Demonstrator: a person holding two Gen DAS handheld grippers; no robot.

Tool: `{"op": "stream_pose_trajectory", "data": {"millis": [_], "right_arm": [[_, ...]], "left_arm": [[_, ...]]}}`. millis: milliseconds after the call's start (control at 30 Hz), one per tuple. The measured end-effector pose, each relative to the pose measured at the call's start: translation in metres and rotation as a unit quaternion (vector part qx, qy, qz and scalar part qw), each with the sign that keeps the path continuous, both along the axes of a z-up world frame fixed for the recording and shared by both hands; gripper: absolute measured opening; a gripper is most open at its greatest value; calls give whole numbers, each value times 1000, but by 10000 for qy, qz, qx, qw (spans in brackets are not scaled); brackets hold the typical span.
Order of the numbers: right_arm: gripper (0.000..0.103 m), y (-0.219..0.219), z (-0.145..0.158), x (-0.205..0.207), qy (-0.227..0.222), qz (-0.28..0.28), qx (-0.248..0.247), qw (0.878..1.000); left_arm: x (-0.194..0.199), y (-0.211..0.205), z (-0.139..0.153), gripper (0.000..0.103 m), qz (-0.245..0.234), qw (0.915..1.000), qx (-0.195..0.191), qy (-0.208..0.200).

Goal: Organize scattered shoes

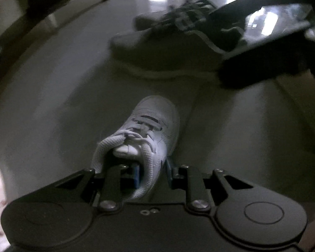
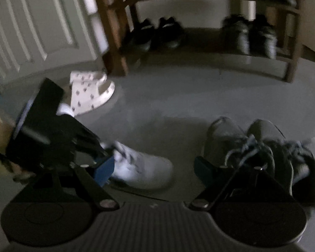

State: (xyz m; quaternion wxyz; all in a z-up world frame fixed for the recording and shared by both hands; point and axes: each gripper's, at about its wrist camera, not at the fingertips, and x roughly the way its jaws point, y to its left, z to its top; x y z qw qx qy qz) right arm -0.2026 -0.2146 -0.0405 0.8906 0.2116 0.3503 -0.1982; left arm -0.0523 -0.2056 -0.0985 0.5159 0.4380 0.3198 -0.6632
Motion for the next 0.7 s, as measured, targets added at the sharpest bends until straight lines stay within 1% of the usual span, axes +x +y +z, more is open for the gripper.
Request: {"op": "stream_pose_trajectory", "data": {"millis": [67, 133, 200, 233, 300, 367, 433, 500, 567, 600, 700], "right_arm": [[85, 2, 0, -1, 40, -86, -19, 10000], [85, 3, 0, -2, 75, -134, -56, 9999], [85, 2, -1, -3, 126, -166, -142, 9997], [85, 1, -1, -3, 153, -199, -172, 9995], [85, -2, -2, -4, 157, -268, -185, 9993], [85, -5, -3, -4, 148, -312, -199, 9992], [85, -8, -2, -2, 116, -256, -332, 9991], [85, -12, 0, 3, 79, -178, -497, 9986], [85, -15, 0, 9, 78, -88, -514, 9986], [85, -20, 0, 20, 121, 115, -498, 9986], [85, -27, -6, 52, 612, 905, -572, 9924]], "left_arm": [[-12, -7, -3, 23, -284, 9996, -33, -53], [-17, -15, -7, 23, -440, 9988, 32, -199], [-20, -20, -11, 29, -530, 9978, 129, -382], [-21, -22, -12, 32, -499, 9975, 187, -465], [-19, -27, -14, 39, -351, 9971, 318, -604], [-14, -26, -9, 51, -129, 9980, 316, -538], [-11, -21, -2, 60, 46, 9988, 231, -441], [-10, -13, 6, 62, 205, 9992, 117, -332], [-8, -2, 17, 65, 415, 9988, -33, -273], [-6, 4, 22, 66, 555, 9980, -104, -268], [3, 14, 27, 67, 1159, 9927, -193, -278]]}}
